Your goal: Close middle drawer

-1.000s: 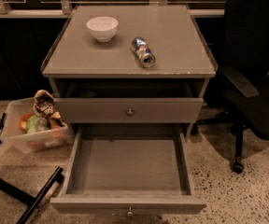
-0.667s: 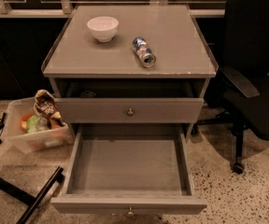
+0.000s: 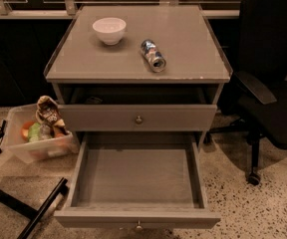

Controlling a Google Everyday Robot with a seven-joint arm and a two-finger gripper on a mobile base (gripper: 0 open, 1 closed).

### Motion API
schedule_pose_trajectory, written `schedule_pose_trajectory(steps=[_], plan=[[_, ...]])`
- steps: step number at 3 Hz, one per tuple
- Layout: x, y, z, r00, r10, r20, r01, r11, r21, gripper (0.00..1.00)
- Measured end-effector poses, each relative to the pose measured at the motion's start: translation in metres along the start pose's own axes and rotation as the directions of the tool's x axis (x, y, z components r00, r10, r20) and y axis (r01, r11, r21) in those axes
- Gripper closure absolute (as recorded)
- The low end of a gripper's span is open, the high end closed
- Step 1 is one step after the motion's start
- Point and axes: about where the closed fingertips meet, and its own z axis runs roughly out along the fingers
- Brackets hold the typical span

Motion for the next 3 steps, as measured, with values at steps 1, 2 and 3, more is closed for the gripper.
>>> schedule_pose_trajectory(steps=[1,2,3], plan=[[-0.008,-0.006,0.016,0.998,-0.018,0.053,0.020,0.9989,-0.042,1.00],[-0.033,-0.005,0.048,0.989,-0.070,0.127,0.085,0.9896,-0.116,1.00],[-0.063,0.005,0.072,0.968,-0.131,0.213,0.169,0.9704,-0.173,1.00]])
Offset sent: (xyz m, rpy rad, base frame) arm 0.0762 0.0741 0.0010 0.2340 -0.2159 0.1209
